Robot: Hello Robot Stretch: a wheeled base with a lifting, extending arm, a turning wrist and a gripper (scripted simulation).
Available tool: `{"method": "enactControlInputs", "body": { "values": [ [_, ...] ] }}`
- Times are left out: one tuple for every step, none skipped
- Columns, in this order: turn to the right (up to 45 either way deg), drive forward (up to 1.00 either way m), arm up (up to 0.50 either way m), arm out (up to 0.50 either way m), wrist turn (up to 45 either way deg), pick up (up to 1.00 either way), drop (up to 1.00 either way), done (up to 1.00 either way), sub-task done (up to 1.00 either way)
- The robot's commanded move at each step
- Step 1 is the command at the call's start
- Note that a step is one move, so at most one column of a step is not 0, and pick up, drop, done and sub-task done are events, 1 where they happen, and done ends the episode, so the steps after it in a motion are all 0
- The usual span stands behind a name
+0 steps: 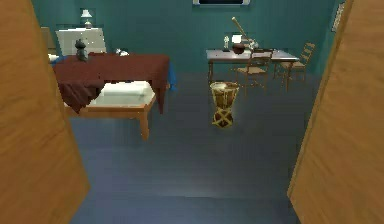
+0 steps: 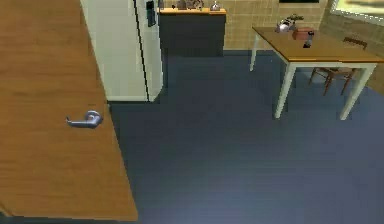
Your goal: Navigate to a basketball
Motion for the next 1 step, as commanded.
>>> {"method": "enactControlInputs", "body": {
  "values": [
    [0.0, 0.7, 0.0, 0.0, 0.0, 0.0, 0.0, 0.0, 0.0]
  ]
}}
